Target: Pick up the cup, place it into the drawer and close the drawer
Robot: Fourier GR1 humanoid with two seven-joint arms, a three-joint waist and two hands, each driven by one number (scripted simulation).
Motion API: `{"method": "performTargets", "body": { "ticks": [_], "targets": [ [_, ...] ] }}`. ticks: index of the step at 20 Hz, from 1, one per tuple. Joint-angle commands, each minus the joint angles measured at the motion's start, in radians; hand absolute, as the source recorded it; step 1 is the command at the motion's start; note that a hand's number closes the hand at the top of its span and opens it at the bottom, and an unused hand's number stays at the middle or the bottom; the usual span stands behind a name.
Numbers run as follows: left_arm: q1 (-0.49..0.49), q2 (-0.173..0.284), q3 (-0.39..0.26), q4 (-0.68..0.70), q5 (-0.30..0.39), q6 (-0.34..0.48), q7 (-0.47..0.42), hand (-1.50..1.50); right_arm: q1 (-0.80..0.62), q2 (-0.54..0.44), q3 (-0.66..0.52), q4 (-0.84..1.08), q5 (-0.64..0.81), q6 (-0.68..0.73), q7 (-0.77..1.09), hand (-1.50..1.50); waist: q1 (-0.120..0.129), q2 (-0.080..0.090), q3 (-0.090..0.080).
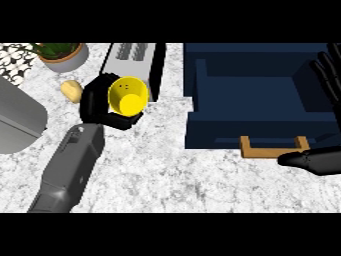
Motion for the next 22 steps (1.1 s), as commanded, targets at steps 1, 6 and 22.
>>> {"method": "performTargets", "body": {
  "ticks": [1, 6, 22],
  "targets": [
    [-0.094, -0.013, -0.042, -0.121, 0.008, -0.012, 0.158, 1.50, -0.011, 0.001, -0.012, 0.054, 0.020, -0.003, -0.049, -1.50, 0.005, 0.002, 0.000],
    [-0.173, -0.058, -0.200, -0.255, 0.094, 0.156, 0.367, 1.50, -0.009, -0.005, -0.017, 0.015, -0.016, 0.005, 0.004, -1.50, -0.010, -0.001, 0.000],
    [-0.629, -0.059, -0.405, 0.113, 0.200, 0.503, 0.670, 1.50, -0.050, 0.025, 0.017, 0.092, 0.026, 0.008, -0.094, -1.50, -0.082, 0.026, 0.001]
  ]
}}
